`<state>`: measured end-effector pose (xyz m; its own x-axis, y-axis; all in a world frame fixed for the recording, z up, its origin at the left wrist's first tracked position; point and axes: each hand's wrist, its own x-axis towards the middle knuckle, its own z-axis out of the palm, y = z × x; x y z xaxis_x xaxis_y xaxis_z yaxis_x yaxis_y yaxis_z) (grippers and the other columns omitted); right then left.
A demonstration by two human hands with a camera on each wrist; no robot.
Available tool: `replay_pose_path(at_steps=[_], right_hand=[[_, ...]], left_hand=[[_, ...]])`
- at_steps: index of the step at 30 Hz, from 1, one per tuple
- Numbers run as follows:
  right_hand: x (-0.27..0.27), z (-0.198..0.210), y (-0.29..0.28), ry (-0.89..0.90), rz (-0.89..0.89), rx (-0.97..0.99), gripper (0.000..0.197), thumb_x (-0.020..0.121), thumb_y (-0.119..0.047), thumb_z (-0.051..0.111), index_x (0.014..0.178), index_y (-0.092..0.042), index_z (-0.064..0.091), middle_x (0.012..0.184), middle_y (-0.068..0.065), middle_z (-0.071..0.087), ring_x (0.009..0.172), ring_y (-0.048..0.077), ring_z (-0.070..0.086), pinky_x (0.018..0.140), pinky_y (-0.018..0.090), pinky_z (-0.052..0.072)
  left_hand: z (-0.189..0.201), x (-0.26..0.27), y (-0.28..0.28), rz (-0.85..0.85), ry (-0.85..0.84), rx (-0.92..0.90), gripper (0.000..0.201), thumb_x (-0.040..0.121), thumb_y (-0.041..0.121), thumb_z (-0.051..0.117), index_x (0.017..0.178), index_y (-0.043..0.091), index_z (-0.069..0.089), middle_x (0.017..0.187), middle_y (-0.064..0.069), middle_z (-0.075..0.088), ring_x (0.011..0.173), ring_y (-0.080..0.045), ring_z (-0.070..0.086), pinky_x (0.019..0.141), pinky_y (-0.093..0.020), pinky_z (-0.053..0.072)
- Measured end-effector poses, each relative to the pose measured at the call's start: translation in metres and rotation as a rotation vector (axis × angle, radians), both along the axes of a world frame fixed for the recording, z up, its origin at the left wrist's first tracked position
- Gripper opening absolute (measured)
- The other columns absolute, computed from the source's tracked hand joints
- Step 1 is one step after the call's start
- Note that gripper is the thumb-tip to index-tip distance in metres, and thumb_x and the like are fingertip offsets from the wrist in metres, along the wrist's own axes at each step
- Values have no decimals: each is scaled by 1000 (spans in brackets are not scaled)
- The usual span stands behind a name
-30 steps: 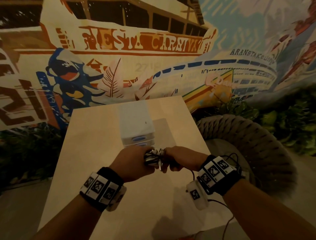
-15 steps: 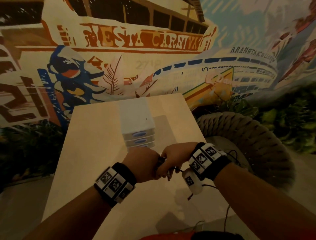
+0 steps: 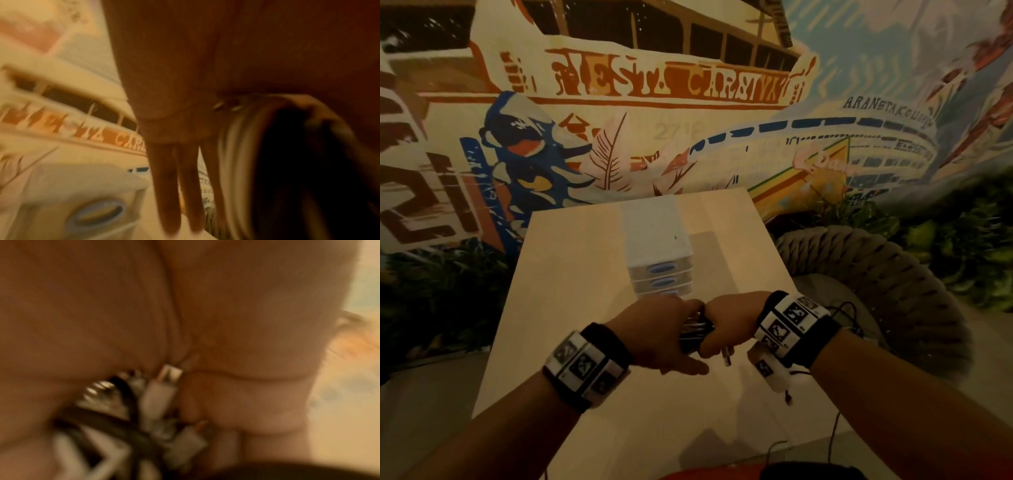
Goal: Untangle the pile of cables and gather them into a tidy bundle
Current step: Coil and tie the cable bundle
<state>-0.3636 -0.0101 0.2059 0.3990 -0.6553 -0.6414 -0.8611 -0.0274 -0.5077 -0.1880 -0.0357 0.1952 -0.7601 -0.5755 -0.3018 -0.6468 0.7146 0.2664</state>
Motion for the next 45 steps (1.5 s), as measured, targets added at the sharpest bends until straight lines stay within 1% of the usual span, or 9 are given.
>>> replay_pose_path(at_steps=[7, 10, 14, 19, 27, 30, 37, 41, 45], right_hand=[[14, 20, 0, 195, 254, -252, 27, 90, -38, 70, 73, -24, 54, 66, -8, 55, 56, 6, 49, 55, 23, 39], [14, 21, 0, 233, 244, -321, 26, 88, -37, 71, 74, -21, 58, 63, -6, 57, 55, 9, 52, 54, 24, 43], [16, 18, -4, 236, 254, -282, 21, 83, -33, 77, 88, -12, 74, 66, -4, 65, 61, 13, 62, 62, 27, 54], [13, 6, -7, 156, 145, -323, 21, 76, -33, 82, 83, -15, 74, 64, -5, 63, 60, 13, 61, 60, 26, 49], [-11, 1, -2, -79, -224, -310, 28, 79, -31, 84, 95, -25, 62, 86, -6, 69, 71, 7, 62, 61, 19, 44], [-26, -5, -4, -278, -421, -194, 24, 91, -33, 73, 107, -21, 61, 91, 2, 78, 79, 11, 74, 76, 28, 59], [-22, -32, 7, -483, -656, -70, 21, 101, -21, 56, 119, -20, 67, 114, -2, 74, 109, 15, 68, 99, 38, 54], [-17, -39, 17, -607, -733, 30, 21, 106, -22, 50, 107, -19, 71, 115, 8, 69, 103, 23, 69, 91, 37, 59], [-3, -36, 22, -685, -684, -92, 16, 99, -6, 59, 106, -10, 73, 102, 11, 73, 86, 24, 75, 78, 34, 63]], left_hand=[[14, 4, -8, 116, 143, 698, 50, 80, 49, 81, 120, 49, 52, 95, 28, 67, 74, 9, 64, 72, -17, 48], [5, 9, -6, 212, 317, 840, 59, 91, 40, 73, 142, 39, 44, 122, 14, 66, 97, 0, 68, 82, -19, 51], [-9, 0, 4, 181, 152, 679, 28, 85, 36, 80, 106, 25, 65, 93, -3, 74, 68, -12, 61, 64, -24, 53], [-20, 3, 4, 223, 199, 523, 18, 86, 23, 72, 100, 15, 66, 86, -5, 71, 68, -16, 64, 65, -32, 55], [-29, 6, 4, 398, 366, 407, 30, 82, 19, 72, 112, 19, 64, 85, 2, 65, 65, -9, 54, 62, -30, 45], [-36, 9, 3, 503, 442, 403, 31, 84, 22, 74, 112, 24, 63, 80, 0, 66, 63, -11, 57, 61, -33, 49], [-41, 5, 1, 731, 788, 483, 29, 88, 23, 77, 116, 25, 69, 63, 9, 65, 53, 1, 58, 56, -21, 45], [-39, 9, 0, 779, 908, 545, 32, 85, 34, 80, 115, 24, 70, 79, -12, 73, 61, -14, 63, 59, -30, 49], [-36, 8, 5, 778, 981, 676, 50, 81, 43, 79, 108, 3, 68, 74, -25, 64, 64, -29, 61, 63, -43, 51]])
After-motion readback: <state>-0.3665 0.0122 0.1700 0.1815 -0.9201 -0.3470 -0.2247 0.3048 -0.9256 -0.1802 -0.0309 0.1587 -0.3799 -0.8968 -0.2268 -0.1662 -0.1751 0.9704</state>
